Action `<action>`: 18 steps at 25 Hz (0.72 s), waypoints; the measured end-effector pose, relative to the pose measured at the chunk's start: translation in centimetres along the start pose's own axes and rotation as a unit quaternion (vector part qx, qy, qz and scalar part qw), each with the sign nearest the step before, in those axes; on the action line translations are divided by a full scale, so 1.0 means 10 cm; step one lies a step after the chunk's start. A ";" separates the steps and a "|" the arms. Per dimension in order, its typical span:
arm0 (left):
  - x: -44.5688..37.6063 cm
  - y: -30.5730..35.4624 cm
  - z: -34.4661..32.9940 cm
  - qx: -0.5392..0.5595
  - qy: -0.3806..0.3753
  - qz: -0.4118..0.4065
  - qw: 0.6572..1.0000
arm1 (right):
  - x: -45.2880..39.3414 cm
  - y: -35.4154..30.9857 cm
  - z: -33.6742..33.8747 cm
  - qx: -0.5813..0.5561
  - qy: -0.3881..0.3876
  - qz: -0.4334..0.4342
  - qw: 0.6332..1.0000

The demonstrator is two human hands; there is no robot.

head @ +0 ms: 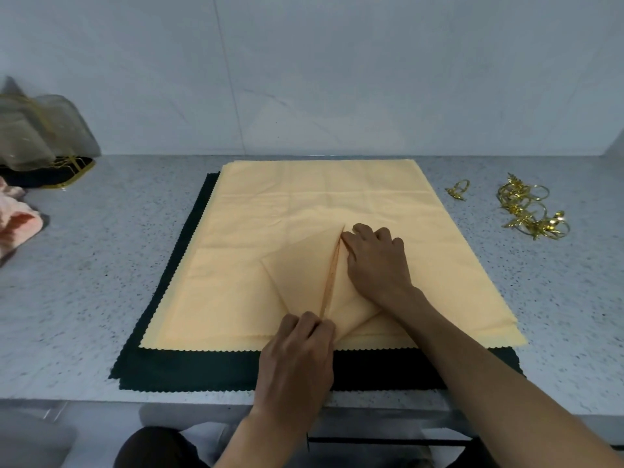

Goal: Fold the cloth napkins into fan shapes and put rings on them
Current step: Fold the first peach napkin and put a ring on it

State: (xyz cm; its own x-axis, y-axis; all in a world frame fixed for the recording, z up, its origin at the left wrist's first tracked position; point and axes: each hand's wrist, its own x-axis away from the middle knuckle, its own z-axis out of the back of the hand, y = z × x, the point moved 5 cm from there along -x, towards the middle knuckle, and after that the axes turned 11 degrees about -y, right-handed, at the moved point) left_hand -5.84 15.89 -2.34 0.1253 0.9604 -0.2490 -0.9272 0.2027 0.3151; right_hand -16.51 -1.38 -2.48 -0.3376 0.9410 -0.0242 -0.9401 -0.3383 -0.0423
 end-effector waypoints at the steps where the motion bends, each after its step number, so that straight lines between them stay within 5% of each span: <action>1: 0.00 0.02 -0.01 -0.005 -0.005 -0.009 1.000 | -0.02 -0.01 -0.01 0.002 0.001 -0.003 1.000; 5: -0.02 0.04 0.25 0.080 -0.004 -0.005 0.997 | 0.06 0.03 0.20 -0.125 0.043 -0.001 0.991; 8: -0.35 -0.39 0.52 0.138 0.032 0.078 0.987 | 0.48 0.32 0.52 -0.272 0.136 -0.049 0.951; 12: -0.83 -0.98 0.42 0.080 -0.116 0.167 0.976 | 1.12 0.39 0.44 -0.364 -0.022 -0.080 0.928; 14: -0.83 -0.94 0.41 0.070 -0.116 0.149 0.979 | 1.24 0.32 0.35 -0.383 -0.072 -0.068 0.918; 18: -0.52 -0.72 0.53 0.107 -0.089 0.154 0.978 | 1.04 0.43 0.34 -0.414 -0.053 -0.086 0.905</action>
State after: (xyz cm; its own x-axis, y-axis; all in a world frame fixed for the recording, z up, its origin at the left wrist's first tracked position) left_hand 2.03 10.41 1.55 -0.0714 0.9964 0.0463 -0.8380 -0.0851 0.5389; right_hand -24.20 6.94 0.45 -0.2330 0.9612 0.1474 -0.6356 -0.0358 -0.7711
